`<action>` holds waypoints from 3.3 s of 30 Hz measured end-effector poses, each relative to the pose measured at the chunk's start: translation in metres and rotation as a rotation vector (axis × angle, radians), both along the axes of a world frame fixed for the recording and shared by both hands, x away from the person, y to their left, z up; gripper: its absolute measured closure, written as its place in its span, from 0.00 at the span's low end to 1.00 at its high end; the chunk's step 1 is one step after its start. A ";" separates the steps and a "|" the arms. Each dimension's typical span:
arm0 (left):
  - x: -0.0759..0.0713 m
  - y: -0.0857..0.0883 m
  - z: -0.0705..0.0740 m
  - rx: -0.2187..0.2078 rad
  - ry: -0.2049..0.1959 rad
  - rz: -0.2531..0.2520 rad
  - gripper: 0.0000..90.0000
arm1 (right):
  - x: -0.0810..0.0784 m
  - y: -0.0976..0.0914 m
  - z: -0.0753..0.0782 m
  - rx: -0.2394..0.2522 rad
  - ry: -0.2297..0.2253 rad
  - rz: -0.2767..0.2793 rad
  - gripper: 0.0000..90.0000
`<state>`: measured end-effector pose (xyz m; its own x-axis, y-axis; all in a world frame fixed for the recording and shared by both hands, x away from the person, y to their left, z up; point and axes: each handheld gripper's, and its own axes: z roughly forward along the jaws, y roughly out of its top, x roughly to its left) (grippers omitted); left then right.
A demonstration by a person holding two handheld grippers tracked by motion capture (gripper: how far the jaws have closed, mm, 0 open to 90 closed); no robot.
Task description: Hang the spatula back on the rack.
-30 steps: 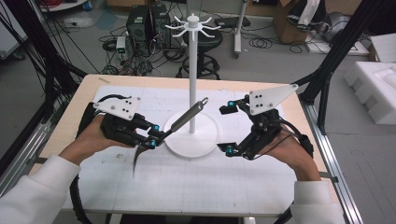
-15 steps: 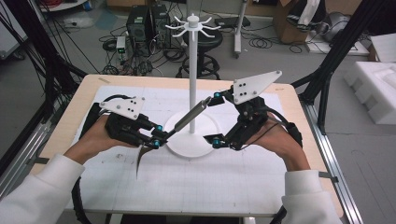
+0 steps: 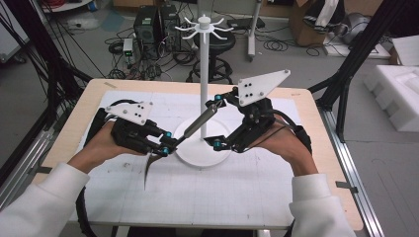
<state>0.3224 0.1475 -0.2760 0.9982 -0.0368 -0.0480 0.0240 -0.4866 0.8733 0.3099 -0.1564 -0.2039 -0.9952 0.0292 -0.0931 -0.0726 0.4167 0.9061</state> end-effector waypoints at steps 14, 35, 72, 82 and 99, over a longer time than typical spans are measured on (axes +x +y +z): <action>-0.001 0.000 0.001 -0.011 -0.004 0.000 0.83 | 0.002 0.004 0.004 0.039 0.001 0.016 0.37; 0.000 0.000 0.002 -0.021 -0.014 -0.007 0.83 | 0.007 0.010 0.002 0.040 0.046 0.015 0.62; 0.001 -0.007 -0.002 -0.043 -0.026 -0.018 0.82 | 0.007 0.020 0.010 0.038 0.088 0.049 0.77; 0.003 -0.009 -0.003 -0.049 -0.017 -0.004 0.78 | 0.007 0.020 0.012 0.022 0.107 0.025 0.77; -0.004 0.012 0.001 -0.026 -0.071 0.168 0.19 | 0.007 0.002 0.018 0.026 0.117 -0.083 0.77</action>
